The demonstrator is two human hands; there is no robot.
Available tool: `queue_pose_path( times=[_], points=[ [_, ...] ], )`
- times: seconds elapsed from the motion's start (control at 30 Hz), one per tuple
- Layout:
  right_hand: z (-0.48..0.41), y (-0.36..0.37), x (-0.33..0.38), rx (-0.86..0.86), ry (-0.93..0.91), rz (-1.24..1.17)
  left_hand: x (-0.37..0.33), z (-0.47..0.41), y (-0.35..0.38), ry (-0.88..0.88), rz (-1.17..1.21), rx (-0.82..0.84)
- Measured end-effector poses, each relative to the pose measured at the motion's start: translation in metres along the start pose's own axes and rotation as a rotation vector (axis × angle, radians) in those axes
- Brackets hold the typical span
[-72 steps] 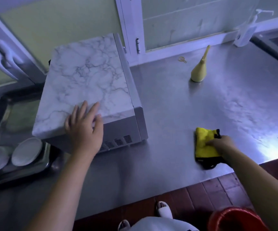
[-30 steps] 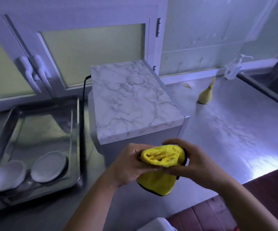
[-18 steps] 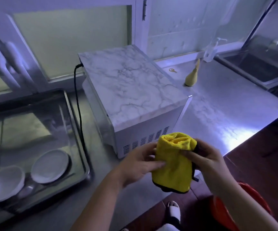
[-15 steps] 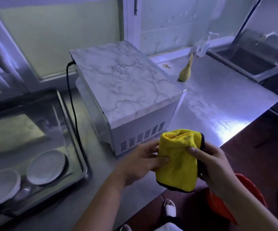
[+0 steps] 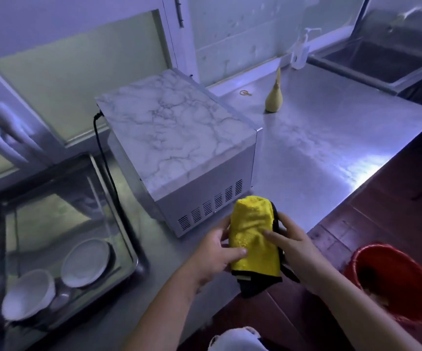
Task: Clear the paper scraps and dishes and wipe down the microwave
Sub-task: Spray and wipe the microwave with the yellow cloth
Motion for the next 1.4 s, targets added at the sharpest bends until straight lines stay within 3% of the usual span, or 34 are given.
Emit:
queue_pose_path(
  times=[0.07, 0.13, 0.23, 0.33, 0.47, 0.57, 0.73, 0.93, 1.03, 1.1, 1.17, 1.27, 1.4],
  points=[
    [-0.006, 0.002, -0.011, -0.086, -0.01, 0.114, -0.003, -0.001, -0.005, 0.003, -0.093, -0.126],
    [-0.01, 0.013, -0.016, -0.064, -0.072, 0.201, -0.009, -0.003, -0.01, 0.032, -0.268, -0.222],
    [-0.018, 0.047, -0.022, 0.18, -0.107, -0.086, -0.016, -0.009, -0.005, -0.003, -0.539, -0.286],
    [-0.031, 0.05, -0.028, 0.153, -0.032, -0.324, -0.019, -0.016, 0.01, -0.017, -0.646, -0.232],
    [-0.038, 0.04, -0.049, 0.186, 0.41, -0.621, -0.027, -0.016, 0.016, -0.144, -0.254, -0.065],
    [-0.042, 0.023, -0.056, 0.108, 0.51, -0.796, -0.066, -0.017, -0.012, -0.029, -0.147, -0.144],
    [-0.069, 0.0, -0.015, -0.062, 0.33, -0.799, -0.138, -0.047, -0.093, 0.239, -0.293, -0.417],
    [-0.111, 0.0, 0.061, -0.08, 0.057, -0.752, -0.145, -0.117, -0.148, 0.245, -0.942, -0.529],
    [-0.123, -0.01, 0.084, -0.372, -0.249, -0.478, -0.134, -0.127, -0.18, 0.129, -1.272, -0.55],
    [-0.119, -0.008, 0.096, -0.632, -0.509, -0.197, -0.127, -0.125, -0.186, 0.157, -1.305, -0.582],
    [-0.128, 0.015, 0.102, -0.661, -0.728, 0.033, -0.123, -0.125, -0.183, 0.202, -1.287, -0.6],
    [-0.159, 0.056, 0.091, -0.545, -0.637, 0.254, -0.122, -0.126, -0.183, 0.202, -1.268, -0.597],
    [-0.168, 0.069, 0.085, -0.731, -0.581, 0.195, -0.119, -0.125, -0.185, 0.199, -1.254, -0.598]
  ],
)
Point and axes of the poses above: each hand's wrist, its own z-axis away from the middle knuckle, its own y-axis out of the palm, x = y × z, the point moved 6 cm from there along -z, towards the middle knuckle, and after that the axes turned 4 degrees about -x, right-handed, at the moved point
